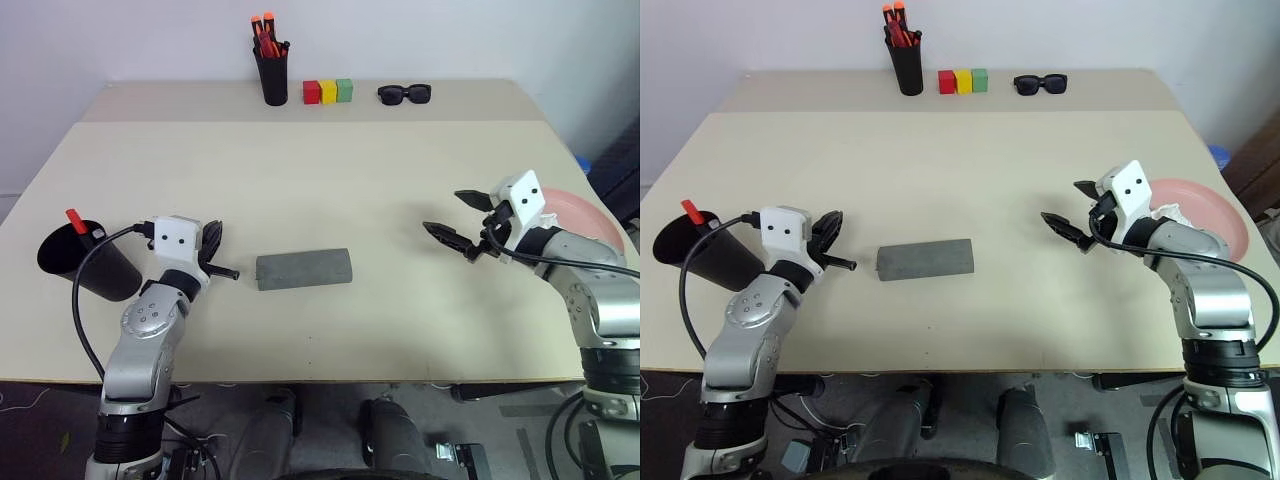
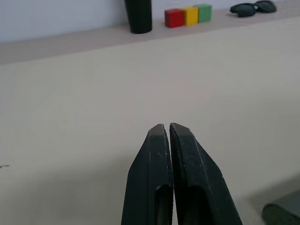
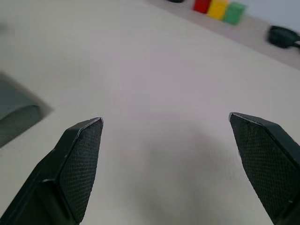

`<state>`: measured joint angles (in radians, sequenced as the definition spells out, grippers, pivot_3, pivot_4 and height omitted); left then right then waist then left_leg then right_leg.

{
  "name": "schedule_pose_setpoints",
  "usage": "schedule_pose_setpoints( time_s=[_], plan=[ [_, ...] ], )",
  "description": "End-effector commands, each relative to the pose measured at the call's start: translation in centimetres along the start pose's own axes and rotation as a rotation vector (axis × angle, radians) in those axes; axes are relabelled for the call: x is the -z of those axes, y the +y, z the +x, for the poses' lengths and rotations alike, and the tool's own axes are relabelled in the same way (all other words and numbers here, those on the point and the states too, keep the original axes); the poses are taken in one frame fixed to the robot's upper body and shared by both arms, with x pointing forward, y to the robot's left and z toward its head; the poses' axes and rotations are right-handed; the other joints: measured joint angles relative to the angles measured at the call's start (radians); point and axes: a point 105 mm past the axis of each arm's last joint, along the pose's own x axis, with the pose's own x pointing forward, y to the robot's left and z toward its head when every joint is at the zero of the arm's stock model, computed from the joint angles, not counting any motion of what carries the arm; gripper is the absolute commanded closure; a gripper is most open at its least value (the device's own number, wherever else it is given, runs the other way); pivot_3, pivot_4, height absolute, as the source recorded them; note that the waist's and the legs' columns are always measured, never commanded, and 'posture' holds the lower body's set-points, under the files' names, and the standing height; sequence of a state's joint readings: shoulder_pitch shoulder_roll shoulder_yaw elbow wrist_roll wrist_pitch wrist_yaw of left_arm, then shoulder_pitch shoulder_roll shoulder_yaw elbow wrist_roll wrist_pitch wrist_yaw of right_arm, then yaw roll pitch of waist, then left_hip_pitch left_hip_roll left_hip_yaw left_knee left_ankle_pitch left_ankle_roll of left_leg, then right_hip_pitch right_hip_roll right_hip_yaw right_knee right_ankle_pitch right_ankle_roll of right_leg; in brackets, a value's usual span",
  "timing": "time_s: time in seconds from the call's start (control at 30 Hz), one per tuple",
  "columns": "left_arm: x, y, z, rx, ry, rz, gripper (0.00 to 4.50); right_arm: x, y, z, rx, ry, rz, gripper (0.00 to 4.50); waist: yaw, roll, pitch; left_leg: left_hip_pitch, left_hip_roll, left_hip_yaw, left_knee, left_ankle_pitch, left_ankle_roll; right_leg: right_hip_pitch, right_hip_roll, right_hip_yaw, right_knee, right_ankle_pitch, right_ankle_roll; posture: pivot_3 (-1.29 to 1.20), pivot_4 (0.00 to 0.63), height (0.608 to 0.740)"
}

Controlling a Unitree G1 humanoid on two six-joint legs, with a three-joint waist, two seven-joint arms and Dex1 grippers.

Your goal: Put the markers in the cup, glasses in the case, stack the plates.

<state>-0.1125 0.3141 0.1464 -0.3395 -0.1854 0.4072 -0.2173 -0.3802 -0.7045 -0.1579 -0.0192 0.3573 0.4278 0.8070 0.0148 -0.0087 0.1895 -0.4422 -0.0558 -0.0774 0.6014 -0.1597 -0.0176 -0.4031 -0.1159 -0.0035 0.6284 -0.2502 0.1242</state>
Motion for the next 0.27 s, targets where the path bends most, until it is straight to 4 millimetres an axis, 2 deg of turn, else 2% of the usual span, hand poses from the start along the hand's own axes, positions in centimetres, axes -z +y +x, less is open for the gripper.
schedule_pose_setpoints(
  time_s=[0.03,0.27],
  plan=[
    [-1.2,-0.1,-0.2,-0.013,-0.044,0.023,4.4,-1.0,-0.5,0.5,-0.017,-0.042,-0.031,0.12,-0.002,0.0,0.0,0.0,0.0,0.0,0.0,0.0,0.0,0.0,0.0,0.0,0.0,0.0,0.0,0.0,0.15,0.74],
    [-0.9,-0.6,-0.4,-0.011,-0.029,0.018,4.4,0.0,-1.0,1.4,-0.034,-0.034,-0.023,0.12,-0.004,0.0,0.0,0.0,0.0,0.001,-0.001,0.0,0.0,-0.001,0.0,0.0,0.0,0.0,0.0,0.0,0.15,0.74]
  ],
)
